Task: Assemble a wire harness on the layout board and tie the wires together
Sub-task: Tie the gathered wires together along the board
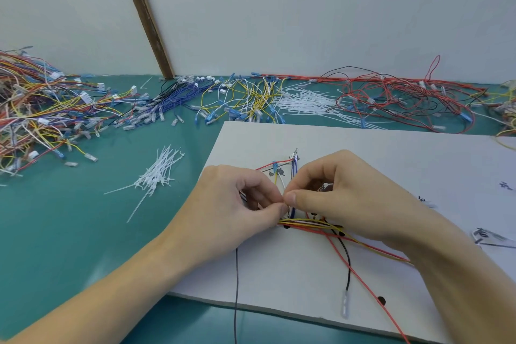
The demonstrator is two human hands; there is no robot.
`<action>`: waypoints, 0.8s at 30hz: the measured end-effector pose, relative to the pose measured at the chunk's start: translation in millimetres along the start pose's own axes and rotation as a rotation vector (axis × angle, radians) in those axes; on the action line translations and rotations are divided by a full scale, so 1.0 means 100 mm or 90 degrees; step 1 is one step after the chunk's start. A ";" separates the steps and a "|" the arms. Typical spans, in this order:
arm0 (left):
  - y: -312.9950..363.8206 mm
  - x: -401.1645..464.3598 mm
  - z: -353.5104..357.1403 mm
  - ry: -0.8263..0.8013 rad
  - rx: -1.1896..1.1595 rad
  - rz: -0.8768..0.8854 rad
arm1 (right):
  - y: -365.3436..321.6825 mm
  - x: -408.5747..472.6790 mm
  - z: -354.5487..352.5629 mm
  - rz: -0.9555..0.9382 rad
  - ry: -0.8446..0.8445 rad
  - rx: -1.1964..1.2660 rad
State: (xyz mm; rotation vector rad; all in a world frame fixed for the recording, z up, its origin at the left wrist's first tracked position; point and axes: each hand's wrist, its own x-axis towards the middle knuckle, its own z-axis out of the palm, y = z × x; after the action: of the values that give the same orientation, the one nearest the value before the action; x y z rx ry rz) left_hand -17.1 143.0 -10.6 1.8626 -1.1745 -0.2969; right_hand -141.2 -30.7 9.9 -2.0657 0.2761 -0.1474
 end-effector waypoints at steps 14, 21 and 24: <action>0.03 0.00 0.01 -0.002 0.066 0.026 | 0.02 0.03 0.07 -0.007 0.035 -0.054; 0.03 0.01 0.02 0.006 0.034 0.016 | 0.04 0.03 0.06 -0.012 0.033 -0.050; 0.03 0.00 0.02 -0.004 0.045 0.021 | 0.06 0.05 0.09 -0.021 0.052 -0.072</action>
State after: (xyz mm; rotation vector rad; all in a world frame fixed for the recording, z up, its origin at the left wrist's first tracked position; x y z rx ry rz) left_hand -19.8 141.2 -8.8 1.9015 -1.2334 -0.2457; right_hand -135.5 -27.0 0.0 -2.1796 0.3064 -0.2423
